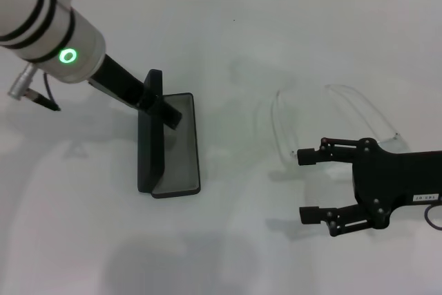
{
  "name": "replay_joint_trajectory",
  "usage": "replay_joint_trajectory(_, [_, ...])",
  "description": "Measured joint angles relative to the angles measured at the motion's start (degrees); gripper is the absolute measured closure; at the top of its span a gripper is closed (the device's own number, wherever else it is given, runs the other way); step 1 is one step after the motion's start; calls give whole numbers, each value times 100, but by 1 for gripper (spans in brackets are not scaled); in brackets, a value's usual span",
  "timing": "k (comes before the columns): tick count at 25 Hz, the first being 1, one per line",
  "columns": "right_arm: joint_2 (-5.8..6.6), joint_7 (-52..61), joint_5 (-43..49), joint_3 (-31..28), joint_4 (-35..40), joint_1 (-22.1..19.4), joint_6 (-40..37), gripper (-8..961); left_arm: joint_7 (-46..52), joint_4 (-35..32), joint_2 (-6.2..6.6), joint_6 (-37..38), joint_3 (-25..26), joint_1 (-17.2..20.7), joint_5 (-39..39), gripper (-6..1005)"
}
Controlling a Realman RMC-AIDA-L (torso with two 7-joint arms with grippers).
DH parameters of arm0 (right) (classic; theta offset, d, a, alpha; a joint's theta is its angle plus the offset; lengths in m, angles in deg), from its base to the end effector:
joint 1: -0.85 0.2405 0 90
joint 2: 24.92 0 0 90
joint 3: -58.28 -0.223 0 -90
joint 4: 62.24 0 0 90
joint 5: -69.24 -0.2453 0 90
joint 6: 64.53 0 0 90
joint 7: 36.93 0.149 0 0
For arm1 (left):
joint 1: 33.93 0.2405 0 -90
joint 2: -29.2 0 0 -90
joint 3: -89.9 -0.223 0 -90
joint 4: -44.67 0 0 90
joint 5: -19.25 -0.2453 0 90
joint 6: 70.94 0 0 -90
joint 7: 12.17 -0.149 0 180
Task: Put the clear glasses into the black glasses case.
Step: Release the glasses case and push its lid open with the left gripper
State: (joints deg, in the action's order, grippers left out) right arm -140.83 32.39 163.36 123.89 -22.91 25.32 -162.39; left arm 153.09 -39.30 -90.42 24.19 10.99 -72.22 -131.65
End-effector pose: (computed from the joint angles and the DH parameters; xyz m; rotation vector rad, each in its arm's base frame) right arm 0.2234 0.3029 -0.0066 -2.9853 0.2307 0.8959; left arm -0.1049 0.3719 0.0292 -2.4265 -1.1545 0.4217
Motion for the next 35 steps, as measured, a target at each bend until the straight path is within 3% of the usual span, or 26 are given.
replay_joint_trajectory(17, [-10,-7,0,40,-5,-20,68,84,63,1006,14,-417,23,-411,-76,154])
replay_joint_trajectory(30, [-10,-7,1,40,-14,-4,118,84,-105,1024,19,-545,7,-378,-179,183])
replay_joint_trajectory(35, [-10,-7,1,40,-21,-23,129,84,-135,948,18,-548,-13,-353,-184,396])
